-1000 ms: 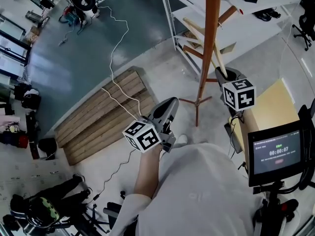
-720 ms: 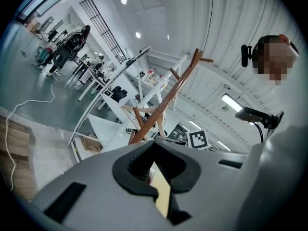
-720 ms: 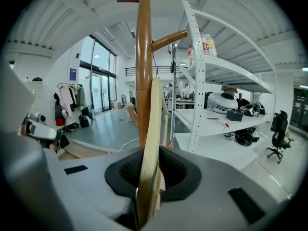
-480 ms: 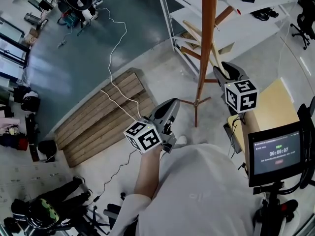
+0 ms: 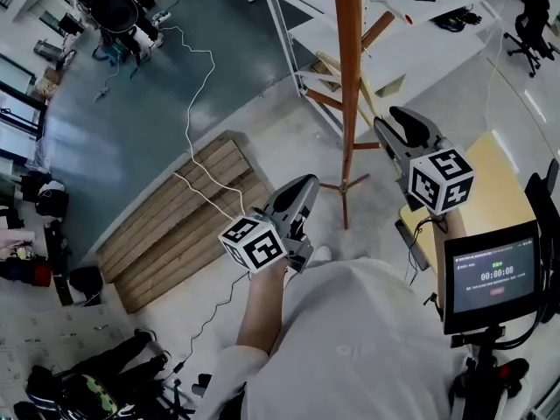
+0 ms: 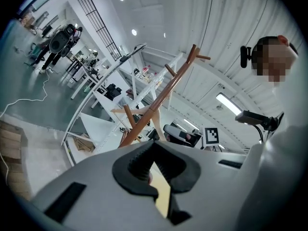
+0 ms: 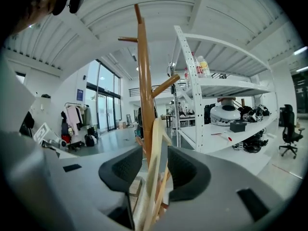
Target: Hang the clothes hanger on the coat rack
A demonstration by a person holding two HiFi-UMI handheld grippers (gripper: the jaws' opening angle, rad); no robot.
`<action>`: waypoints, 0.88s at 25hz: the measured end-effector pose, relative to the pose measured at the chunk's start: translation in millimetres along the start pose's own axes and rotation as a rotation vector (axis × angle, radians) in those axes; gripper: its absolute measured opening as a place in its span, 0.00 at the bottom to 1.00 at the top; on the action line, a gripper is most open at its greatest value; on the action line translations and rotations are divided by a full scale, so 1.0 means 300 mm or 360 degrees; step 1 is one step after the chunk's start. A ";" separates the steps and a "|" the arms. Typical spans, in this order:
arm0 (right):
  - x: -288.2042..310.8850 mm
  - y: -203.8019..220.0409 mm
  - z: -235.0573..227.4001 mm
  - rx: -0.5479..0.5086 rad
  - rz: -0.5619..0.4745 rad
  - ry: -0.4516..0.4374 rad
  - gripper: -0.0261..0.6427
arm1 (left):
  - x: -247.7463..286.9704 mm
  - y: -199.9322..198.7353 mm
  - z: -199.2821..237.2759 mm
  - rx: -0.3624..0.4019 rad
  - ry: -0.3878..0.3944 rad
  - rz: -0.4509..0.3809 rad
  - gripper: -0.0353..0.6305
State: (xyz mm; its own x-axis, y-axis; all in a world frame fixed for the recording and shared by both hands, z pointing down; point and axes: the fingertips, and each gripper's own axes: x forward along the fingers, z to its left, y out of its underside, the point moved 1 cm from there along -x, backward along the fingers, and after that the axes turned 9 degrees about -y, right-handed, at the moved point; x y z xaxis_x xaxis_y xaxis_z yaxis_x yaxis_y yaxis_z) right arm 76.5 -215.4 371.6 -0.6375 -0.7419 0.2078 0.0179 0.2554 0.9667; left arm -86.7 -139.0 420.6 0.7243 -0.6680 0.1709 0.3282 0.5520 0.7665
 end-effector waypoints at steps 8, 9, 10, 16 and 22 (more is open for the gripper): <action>-0.165 -0.053 -0.055 0.0108 -0.0186 0.0091 0.26 | 0.109 0.003 -0.080 0.0047 0.0164 0.0065 0.06; -0.194 -0.053 -0.064 0.0126 -0.0205 0.0117 0.26 | 0.121 0.005 -0.100 0.0056 0.0198 0.0081 0.06; -0.227 -0.056 -0.067 0.0141 -0.0225 0.0143 0.25 | 0.128 0.006 -0.126 0.0066 0.0242 0.0097 0.06; -0.462 -0.043 -0.068 0.0184 -0.0276 0.0373 0.25 | 0.179 0.027 -0.284 0.0112 0.0483 0.0226 0.06; -0.686 0.061 -0.089 0.0259 -0.0270 0.0589 0.25 | 0.272 0.122 -0.414 0.0121 0.0653 0.0363 0.06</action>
State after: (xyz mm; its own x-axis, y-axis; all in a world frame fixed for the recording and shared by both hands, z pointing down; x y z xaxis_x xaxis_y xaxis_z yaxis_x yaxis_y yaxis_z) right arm 228.7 -74.8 350.4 -0.3014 -0.9463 0.1165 -0.2036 0.1832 0.9618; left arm 59.6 -111.2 385.6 0.9575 -0.2731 0.0933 0.0986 0.6133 0.7837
